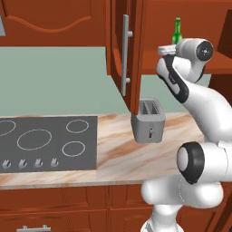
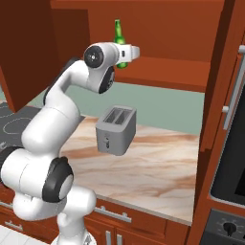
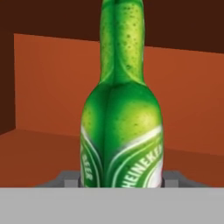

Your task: Pick the beer from the counter and place it in the open cabinet.

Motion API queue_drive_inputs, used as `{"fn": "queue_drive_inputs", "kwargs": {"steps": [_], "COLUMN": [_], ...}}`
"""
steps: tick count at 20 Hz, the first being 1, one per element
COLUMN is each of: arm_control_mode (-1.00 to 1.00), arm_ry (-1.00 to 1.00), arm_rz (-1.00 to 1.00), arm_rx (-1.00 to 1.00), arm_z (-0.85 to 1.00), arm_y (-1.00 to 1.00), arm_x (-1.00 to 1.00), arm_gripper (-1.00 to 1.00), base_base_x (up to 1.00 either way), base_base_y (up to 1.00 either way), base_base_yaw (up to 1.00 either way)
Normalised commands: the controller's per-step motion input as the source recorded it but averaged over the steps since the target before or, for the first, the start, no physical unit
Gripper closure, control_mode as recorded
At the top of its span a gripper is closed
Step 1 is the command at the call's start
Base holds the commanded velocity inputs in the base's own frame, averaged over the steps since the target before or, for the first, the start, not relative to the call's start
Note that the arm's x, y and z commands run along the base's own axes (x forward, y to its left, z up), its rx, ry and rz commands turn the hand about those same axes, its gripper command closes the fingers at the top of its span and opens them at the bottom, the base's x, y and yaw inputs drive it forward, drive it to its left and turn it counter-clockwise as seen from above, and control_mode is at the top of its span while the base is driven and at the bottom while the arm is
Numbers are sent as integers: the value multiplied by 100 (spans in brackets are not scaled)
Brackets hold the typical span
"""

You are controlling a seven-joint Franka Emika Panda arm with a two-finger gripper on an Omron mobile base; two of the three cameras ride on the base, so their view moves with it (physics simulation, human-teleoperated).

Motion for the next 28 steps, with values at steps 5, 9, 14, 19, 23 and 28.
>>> {"fn": "queue_drive_inputs", "kwargs": {"steps": [5,9,14,19,23,28], "arm_control_mode": [-100,-100,-100,-100,-100,-100], "arm_ry": [0,0,0,0,0,0], "arm_rz": [0,0,0,0,0,0], "arm_rx": [0,0,0,0,0,0], "arm_z": [0,-2,-1,0,-6,-28], "arm_y": [0,0,0,0,0,0], "arm_x": [45,42,36,32,19,1], "arm_gripper": [100,100,100,100,100,100], "base_base_x": [0,0,0,0,0,0], "base_base_y": [0,0,0,0,0,0], "base_base_yaw": [0,0,0,0,0,0]}}
